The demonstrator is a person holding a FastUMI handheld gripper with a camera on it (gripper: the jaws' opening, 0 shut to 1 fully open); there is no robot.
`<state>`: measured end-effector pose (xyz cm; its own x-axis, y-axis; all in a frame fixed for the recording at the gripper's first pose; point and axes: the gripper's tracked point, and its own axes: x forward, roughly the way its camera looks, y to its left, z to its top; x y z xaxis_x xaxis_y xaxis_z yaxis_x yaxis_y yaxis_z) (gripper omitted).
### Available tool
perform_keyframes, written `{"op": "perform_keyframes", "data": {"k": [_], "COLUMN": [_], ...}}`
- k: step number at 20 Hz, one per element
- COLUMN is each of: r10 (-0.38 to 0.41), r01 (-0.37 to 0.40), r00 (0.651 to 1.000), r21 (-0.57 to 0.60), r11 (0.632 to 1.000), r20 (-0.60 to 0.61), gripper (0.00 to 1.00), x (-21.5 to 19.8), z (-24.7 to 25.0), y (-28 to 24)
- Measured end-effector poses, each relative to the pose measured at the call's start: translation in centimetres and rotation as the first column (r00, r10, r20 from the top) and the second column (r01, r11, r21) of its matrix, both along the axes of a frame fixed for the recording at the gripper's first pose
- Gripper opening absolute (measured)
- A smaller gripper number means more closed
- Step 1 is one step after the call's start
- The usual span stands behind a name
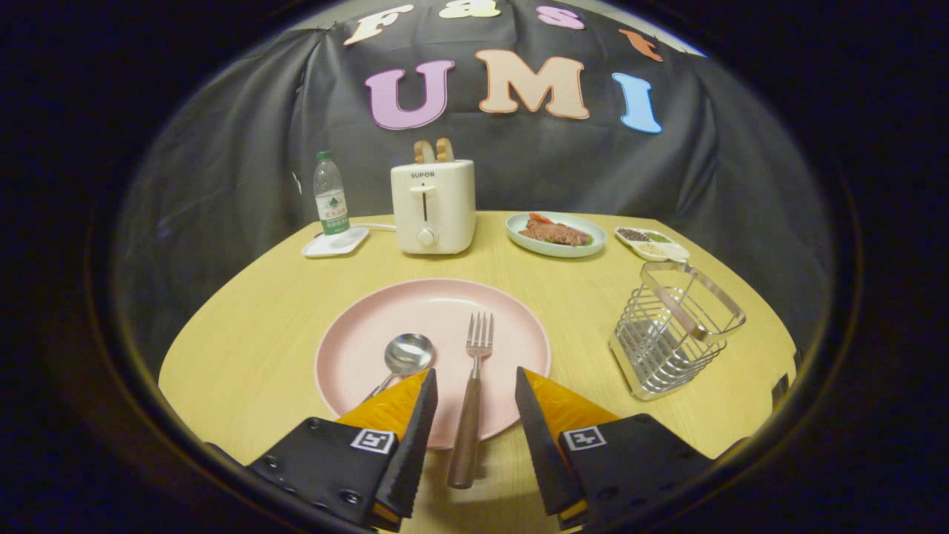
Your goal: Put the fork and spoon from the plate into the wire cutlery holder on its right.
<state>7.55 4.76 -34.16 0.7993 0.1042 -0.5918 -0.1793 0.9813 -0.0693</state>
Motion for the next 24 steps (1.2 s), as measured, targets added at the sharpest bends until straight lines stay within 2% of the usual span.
{"op": "perform_keyframes", "data": {"k": [5, 10, 11, 13, 20, 24], "r10": [0.006, -0.043, -0.054, -0.059, -0.048, -0.045], "r01": [-0.009, 0.036, 0.047, 0.053, 0.049, 0.047], "r00": [0.999, 0.992, 0.991, 0.99, 0.992, 0.995], "r21": [-0.058, -0.06, -0.057, -0.05, 0.007, 0.021], "r11": [0.998, 0.998, 0.997, 0.997, 0.999, 0.999], "r20": [-0.049, -0.117, -0.12, -0.127, -0.119, -0.091], "gripper": [0.37, 0.1, 0.1, 0.03, 0.03, 0.03], "x": [0.2, 0.7, 0.9, 0.8, 0.6, 0.9], "z": [-1.2, -1.3, -1.2, -1.2, 1.1, 4.5], "y": [0.4, 0.3, 0.1, 0.3, 0.2, -1.2]}}
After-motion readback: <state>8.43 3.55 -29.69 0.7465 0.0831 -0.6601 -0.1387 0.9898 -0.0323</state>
